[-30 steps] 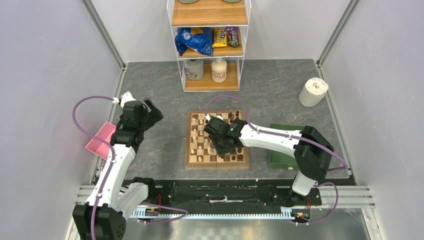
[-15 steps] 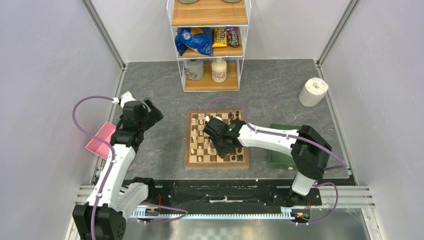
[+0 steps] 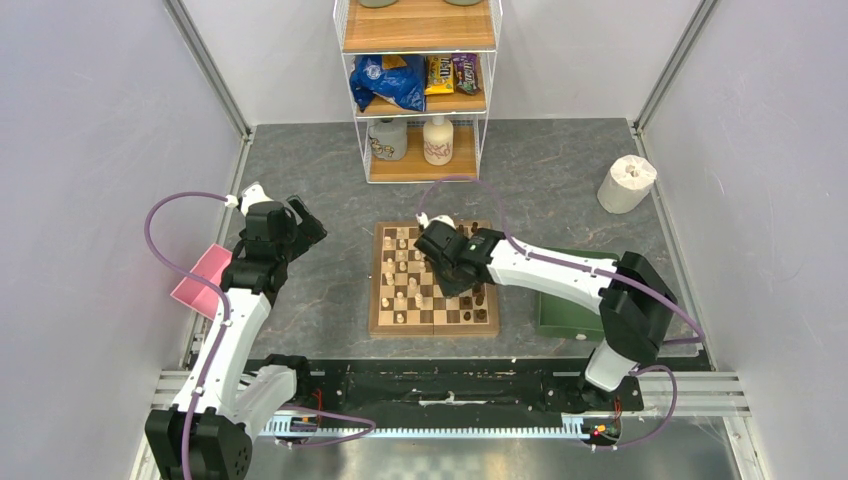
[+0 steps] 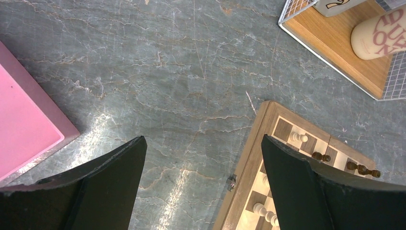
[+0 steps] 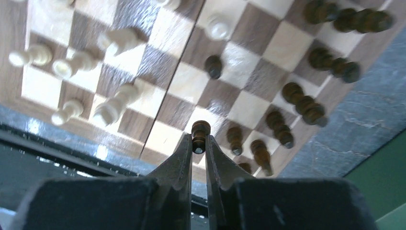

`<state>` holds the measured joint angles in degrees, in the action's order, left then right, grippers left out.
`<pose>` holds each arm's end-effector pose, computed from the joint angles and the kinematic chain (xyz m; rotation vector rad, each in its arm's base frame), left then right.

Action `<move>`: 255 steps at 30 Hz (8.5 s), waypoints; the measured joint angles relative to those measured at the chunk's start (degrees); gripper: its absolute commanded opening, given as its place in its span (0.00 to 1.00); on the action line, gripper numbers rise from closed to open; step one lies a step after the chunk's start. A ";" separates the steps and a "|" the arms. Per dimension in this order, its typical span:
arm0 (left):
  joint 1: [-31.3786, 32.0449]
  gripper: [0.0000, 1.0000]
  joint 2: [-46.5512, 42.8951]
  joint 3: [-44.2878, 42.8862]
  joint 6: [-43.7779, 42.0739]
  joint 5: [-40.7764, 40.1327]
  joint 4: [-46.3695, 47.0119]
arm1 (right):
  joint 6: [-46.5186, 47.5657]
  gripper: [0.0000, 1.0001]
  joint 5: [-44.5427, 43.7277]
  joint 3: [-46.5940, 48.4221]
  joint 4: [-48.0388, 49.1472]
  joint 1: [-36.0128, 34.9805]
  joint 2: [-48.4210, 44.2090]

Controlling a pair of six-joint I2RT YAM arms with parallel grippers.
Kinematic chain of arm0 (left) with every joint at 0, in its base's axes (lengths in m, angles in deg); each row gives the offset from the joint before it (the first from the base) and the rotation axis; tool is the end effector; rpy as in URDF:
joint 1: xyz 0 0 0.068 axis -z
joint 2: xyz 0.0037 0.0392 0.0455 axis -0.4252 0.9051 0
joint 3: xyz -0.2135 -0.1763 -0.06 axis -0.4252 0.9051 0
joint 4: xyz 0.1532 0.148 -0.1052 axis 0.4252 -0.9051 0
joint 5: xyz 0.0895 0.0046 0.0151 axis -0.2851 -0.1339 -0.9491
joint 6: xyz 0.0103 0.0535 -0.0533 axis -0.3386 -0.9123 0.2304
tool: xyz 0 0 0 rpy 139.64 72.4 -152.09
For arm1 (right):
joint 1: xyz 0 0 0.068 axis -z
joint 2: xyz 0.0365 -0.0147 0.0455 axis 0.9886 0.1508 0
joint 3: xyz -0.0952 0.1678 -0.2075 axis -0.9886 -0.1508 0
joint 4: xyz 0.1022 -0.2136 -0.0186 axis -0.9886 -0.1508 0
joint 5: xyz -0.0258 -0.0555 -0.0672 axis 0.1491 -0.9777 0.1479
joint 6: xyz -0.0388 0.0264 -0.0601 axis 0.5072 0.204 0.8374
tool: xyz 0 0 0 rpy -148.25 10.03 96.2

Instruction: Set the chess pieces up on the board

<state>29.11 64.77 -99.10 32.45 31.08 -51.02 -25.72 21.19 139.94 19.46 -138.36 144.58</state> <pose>0.1900 0.0003 0.2786 -0.6681 2.0659 -0.1489 0.1874 0.2663 0.2240 -0.6133 2.6391 0.1894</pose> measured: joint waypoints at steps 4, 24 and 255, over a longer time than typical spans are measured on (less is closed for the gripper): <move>0.00 0.97 -0.26 0.00 0.02 0.00 -0.04 | 0.42 0.16 -1.16 0.42 0.02 3.15 -0.04; 0.00 0.97 -0.63 0.02 0.00 -0.02 -0.15 | 1.95 0.16 -1.11 -0.15 0.79 6.38 2.12; -0.11 1.00 -1.14 0.92 -1.31 -3.08 -0.17 | 11.17 0.38 4.50 36.79 -0.61 12.68 30.12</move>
<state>29.00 63.64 -98.19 31.13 28.00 -51.19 -14.55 25.69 176.72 18.85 -125.69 174.70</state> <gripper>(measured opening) 0.993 0.383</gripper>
